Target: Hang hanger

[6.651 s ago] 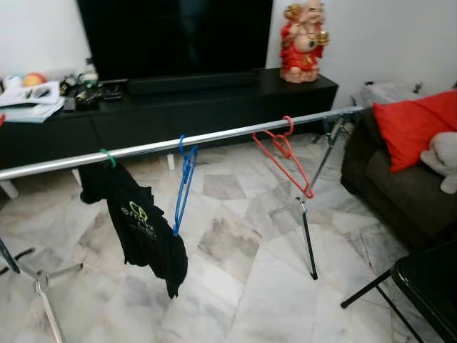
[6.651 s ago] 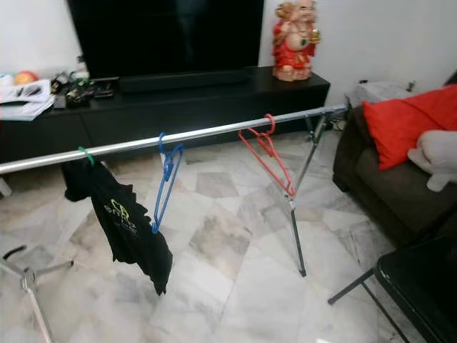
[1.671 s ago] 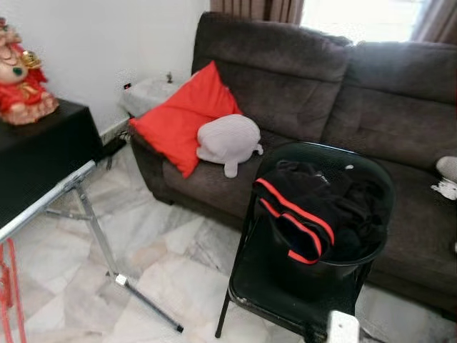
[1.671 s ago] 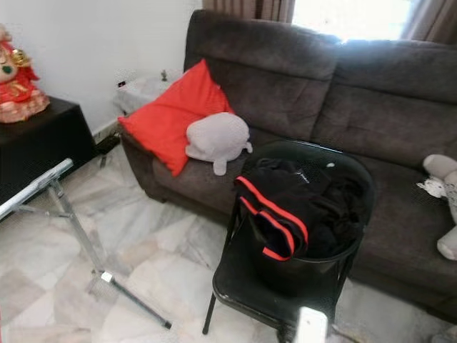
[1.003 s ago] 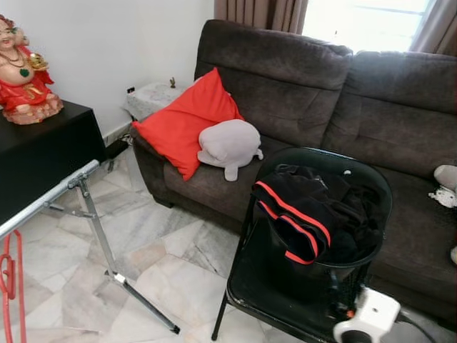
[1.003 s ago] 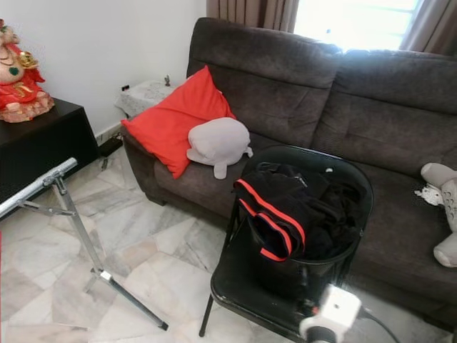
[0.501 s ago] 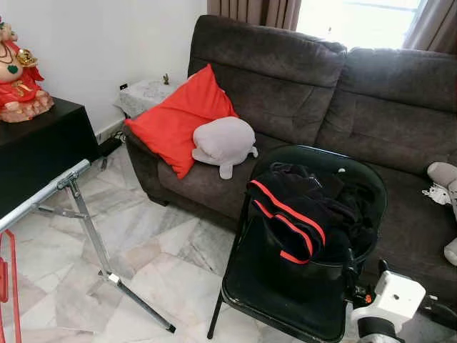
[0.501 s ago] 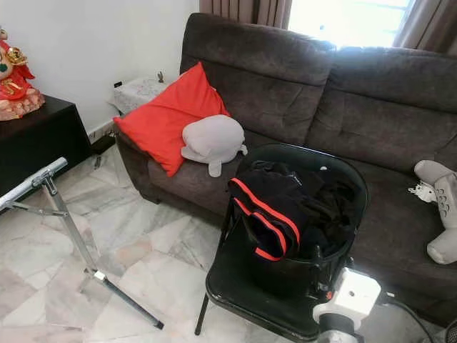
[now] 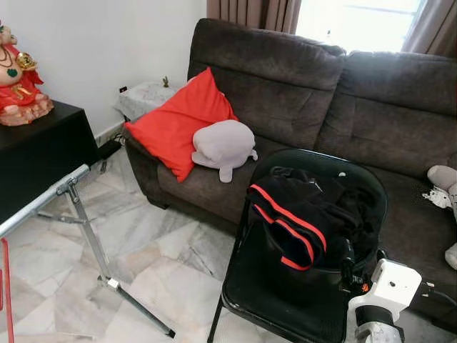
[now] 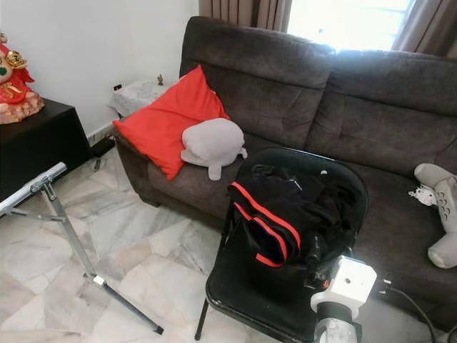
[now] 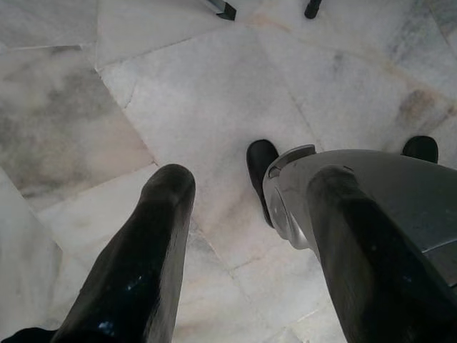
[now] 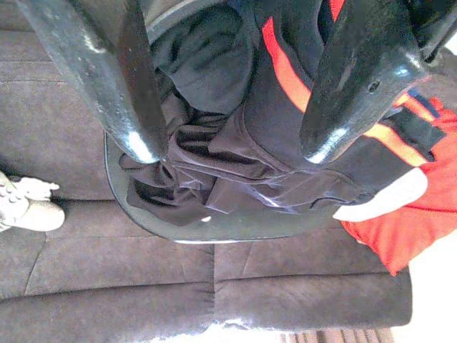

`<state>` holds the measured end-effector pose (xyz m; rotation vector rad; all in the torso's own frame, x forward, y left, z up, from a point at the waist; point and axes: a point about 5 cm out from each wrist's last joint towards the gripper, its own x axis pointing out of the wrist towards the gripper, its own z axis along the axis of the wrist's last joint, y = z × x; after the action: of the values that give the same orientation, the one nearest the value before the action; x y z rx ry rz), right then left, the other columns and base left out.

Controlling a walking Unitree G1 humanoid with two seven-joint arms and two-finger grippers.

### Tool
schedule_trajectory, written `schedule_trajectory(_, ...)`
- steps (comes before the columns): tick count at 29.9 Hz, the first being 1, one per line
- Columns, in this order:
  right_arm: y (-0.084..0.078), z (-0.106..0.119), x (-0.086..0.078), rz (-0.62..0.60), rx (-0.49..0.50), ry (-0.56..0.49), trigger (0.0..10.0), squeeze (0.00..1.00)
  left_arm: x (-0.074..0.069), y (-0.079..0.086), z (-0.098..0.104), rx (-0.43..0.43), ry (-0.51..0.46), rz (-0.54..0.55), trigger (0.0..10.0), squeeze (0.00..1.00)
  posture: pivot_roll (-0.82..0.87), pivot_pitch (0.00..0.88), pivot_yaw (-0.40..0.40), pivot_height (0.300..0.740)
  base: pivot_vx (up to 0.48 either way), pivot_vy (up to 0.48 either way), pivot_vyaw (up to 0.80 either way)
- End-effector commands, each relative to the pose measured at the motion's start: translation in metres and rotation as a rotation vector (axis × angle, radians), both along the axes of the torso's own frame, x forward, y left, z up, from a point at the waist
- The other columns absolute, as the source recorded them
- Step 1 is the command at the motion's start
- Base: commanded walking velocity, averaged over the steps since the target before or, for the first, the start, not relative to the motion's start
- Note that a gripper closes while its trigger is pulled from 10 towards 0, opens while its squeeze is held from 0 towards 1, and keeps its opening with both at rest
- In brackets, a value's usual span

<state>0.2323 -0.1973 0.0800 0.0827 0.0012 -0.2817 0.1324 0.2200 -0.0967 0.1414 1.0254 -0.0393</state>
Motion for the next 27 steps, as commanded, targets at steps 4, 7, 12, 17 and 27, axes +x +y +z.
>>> schedule_trajectory(4,0.001,0.01,0.005,-0.004,-0.008,-0.029,10.0,0.0,-0.001,0.0,-0.001,0.003,0.006,0.01,10.0,0.0,0.02,0.0,-0.023,0.74,0.288,0.0,0.0)
schedule_trajectory(7,0.0,0.01,0.005,-0.005,-0.009,-0.028,10.0,0.0,-0.002,0.0,-0.001,0.002,0.007,0.009,10.0,0.0,0.02,0.0,-0.022,0.74,0.296,0.0,0.0)
schedule_trajectory(12,0.0,0.01,0.003,-0.015,-0.017,-0.026,10.0,0.0,-0.002,0.0,-0.001,0.0,0.006,0.005,10.0,0.0,0.01,0.0,-0.022,0.74,0.118,0.0,0.0)
schedule_trajectory(17,-0.001,0.009,-0.005,-0.027,-0.026,-0.008,10.0,0.0,-0.001,-0.001,-0.001,-0.001,0.005,0.004,10.0,0.0,0.01,0.0,-0.024,0.74,0.0,0.0,0.0)
schedule_trajectory(27,-0.014,0.031,-0.04,-0.079,-0.23,0.043,10.0,0.0,0.0,0.0,0.0,0.0,0.012,-0.005,10.0,0.0,-0.01,0.014,-0.019,0.74,0.0,0.0,0.0)
